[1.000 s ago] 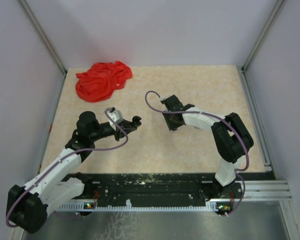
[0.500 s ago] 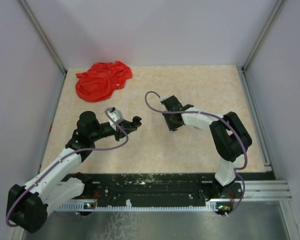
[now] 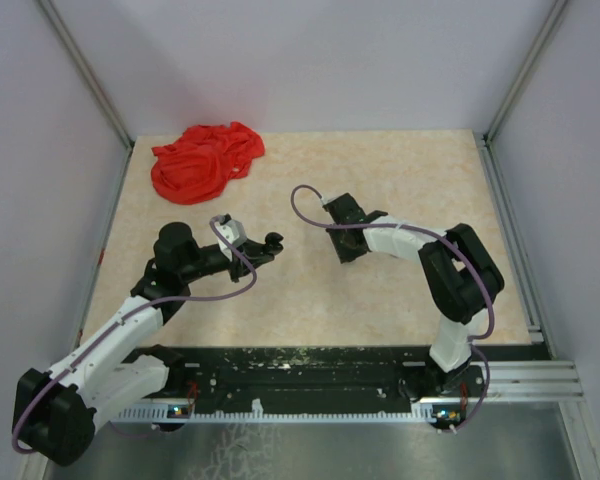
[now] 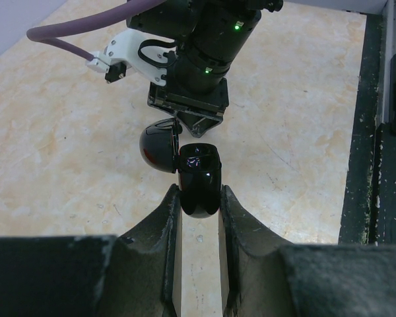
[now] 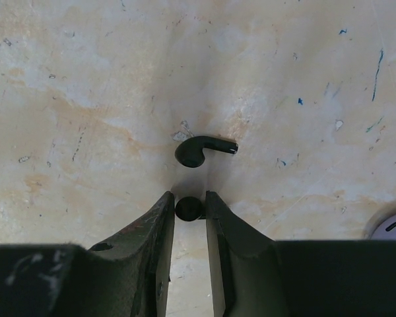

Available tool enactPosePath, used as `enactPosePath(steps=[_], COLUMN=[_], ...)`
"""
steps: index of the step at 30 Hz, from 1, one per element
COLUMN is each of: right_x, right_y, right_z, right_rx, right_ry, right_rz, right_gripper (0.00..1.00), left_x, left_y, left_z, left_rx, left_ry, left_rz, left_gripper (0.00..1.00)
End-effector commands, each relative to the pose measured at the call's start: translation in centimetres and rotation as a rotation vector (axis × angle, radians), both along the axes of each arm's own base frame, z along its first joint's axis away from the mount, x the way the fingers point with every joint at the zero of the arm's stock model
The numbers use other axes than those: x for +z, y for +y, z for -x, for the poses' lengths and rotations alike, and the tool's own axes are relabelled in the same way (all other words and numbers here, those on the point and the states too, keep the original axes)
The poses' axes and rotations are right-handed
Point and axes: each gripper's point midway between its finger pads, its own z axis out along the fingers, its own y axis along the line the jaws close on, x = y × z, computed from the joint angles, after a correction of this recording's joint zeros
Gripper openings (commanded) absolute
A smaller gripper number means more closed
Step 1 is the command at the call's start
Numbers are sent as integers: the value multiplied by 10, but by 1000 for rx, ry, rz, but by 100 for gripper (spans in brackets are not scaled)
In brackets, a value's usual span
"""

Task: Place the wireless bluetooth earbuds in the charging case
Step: Pick up the earbud from the center of the board, then place the earbud in the charging case.

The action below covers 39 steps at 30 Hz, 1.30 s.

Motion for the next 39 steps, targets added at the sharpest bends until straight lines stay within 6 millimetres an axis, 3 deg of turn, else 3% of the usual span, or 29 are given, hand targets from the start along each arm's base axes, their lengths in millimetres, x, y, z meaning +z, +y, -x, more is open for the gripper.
enactPosePath(steps=[1,5,9,18,28,39], right_x=[-5,2,29,135,255,342], right_y=[-5,0,9,50,92,139], right_z=[-3,-2,-3,2,37,95], right_rx=[-28,-16,-1,105,245,404], right_ry=[-4,-8,-47,-206,-329,-334], right_rz=[9,-23,-91,-413,-835,-1234], right_gripper=[24,16,15,15,14,14], left_x=[20,20,22,28,44,61], left_y=[-4,-4,-3,0,10,21], left_z=[0,-1,-1,-3,-8,0], left_rx=[-19,-18,-9,26,115,159], left_ry=[-37,-38,-47,-80,-153,-232], left_rz=[29,30,35,79,174,311], left_gripper=[1,1,1,1,1,1])
